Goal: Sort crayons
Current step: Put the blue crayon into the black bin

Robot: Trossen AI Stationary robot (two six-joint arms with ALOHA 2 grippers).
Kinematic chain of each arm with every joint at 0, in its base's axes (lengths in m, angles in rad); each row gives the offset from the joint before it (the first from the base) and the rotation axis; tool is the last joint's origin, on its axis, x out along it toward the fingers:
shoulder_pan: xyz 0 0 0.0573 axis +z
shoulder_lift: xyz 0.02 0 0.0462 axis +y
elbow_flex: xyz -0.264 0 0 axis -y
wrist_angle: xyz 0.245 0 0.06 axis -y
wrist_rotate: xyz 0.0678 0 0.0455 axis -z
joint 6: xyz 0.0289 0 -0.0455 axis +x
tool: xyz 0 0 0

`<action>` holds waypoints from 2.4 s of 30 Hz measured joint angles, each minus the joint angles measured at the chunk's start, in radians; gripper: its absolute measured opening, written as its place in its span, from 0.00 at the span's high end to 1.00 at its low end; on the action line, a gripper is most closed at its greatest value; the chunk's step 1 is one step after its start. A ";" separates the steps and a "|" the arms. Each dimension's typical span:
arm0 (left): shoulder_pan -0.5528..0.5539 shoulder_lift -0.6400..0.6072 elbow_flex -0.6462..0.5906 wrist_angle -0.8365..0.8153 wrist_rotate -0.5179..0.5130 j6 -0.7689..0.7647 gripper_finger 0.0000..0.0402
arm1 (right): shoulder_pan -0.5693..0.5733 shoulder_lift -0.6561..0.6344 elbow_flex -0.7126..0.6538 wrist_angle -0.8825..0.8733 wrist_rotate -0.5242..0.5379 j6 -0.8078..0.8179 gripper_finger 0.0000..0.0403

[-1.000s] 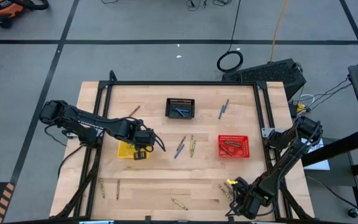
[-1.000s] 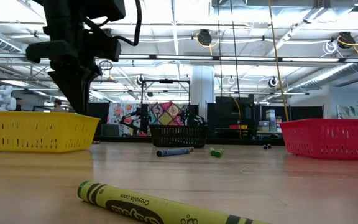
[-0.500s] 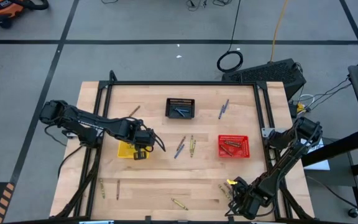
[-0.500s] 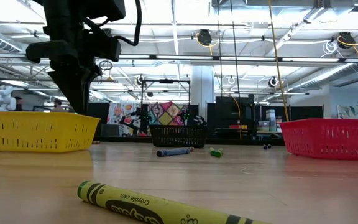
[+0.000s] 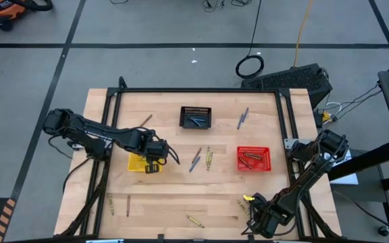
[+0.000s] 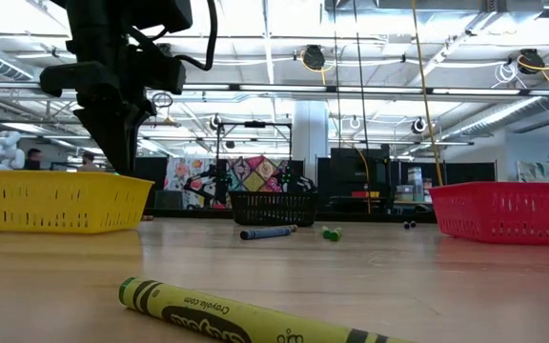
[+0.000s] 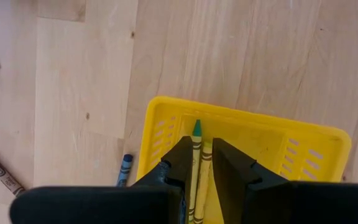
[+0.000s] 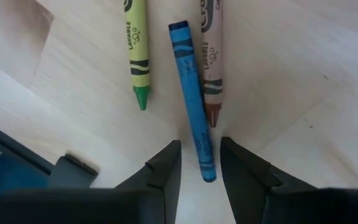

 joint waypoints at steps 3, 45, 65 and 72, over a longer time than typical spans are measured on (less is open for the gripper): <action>0.000 0.000 0.000 0.001 0.000 0.000 0.86 | 0.000 0.001 0.000 -0.001 -0.007 -0.011 0.78; 0.007 0.000 0.000 0.040 0.005 0.041 0.86 | -0.254 -0.214 -0.005 -0.131 0.294 -0.340 1.00; 0.008 0.000 0.000 0.088 0.033 0.098 0.86 | -0.813 -0.223 -0.003 0.108 0.294 -1.110 1.00; 0.008 0.000 0.000 0.089 0.033 0.098 0.86 | -0.995 -0.223 -0.003 0.240 0.293 -1.329 1.00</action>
